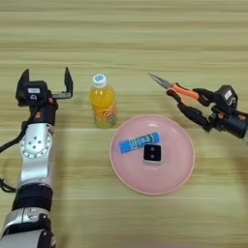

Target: Move the objects on the table

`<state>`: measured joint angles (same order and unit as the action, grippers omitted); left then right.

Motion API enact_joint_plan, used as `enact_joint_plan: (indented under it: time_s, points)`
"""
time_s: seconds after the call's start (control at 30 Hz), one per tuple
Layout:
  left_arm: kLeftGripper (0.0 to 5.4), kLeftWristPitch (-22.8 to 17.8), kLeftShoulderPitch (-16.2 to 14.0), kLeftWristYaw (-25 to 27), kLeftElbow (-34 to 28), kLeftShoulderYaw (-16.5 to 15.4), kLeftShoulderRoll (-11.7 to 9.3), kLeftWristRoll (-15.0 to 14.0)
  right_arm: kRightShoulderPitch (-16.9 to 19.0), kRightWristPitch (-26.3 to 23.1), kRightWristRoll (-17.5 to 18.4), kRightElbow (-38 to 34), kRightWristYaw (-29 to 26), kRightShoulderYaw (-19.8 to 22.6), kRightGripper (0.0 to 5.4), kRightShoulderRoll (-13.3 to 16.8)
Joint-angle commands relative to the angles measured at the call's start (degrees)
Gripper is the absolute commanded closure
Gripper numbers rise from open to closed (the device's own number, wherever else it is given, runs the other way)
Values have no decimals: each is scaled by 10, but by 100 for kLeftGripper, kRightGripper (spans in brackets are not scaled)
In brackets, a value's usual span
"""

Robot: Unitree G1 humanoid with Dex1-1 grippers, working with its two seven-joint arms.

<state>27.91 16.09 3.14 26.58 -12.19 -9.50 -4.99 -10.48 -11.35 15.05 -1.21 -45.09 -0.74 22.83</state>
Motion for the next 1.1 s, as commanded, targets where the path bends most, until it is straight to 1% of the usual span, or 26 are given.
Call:
enact_joint_plan:
  time_s: [0.03, 0.33, 0.6, 0.93, 1.1]
  points:
    - [0, 1, 3, 2, 3, 0, -1, -3, 10, -7, 7, -20, -18, -11, 191, 14]
    - [0, 1, 4, 3, 4, 0, -1, -3, 41, 0, 4, -37, -58, -37, 191, 33]
    - [0, 2, 4, 3, 4, 1, -1, -3, 52, 3, -1, -31, -75, -50, 191, 41]
    - [0, 2, 3, 5, 4, 0, -2, -4, 65, 19, -15, -14, -90, -73, 191, 50]
    - [0, 2, 3, 5, 3, 0, -2, -4, 63, 27, -22, 7, -91, -78, 191, 48]
